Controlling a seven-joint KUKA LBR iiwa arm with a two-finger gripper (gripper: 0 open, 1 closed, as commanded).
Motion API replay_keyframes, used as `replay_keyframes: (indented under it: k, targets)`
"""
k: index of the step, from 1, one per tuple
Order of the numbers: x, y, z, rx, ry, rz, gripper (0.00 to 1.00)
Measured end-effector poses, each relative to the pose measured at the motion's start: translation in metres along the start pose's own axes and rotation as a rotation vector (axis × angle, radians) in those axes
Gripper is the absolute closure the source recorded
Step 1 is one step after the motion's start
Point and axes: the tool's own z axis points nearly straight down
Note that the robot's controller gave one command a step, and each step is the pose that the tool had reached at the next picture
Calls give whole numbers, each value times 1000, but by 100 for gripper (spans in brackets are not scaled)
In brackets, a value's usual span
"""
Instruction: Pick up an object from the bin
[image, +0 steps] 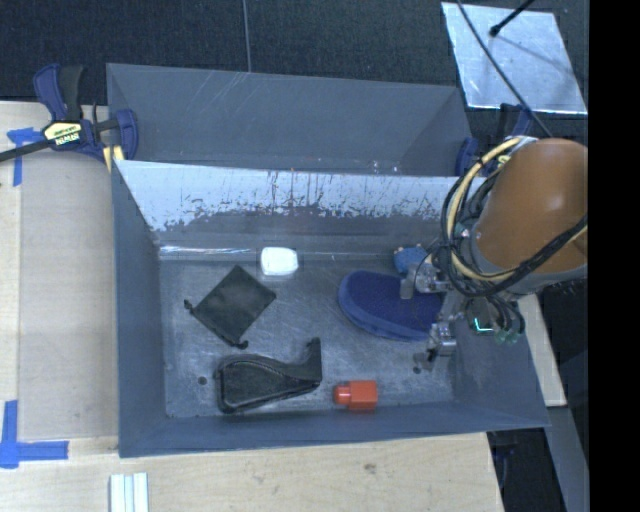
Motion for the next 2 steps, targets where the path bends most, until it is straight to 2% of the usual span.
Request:
replay_keyframes:
  k: [1, 2]
  targets:
    - [-73, 26, 120, 1, -12, 16, 0]
    - [-76, 25, 112, 1, -25, 17, 100]
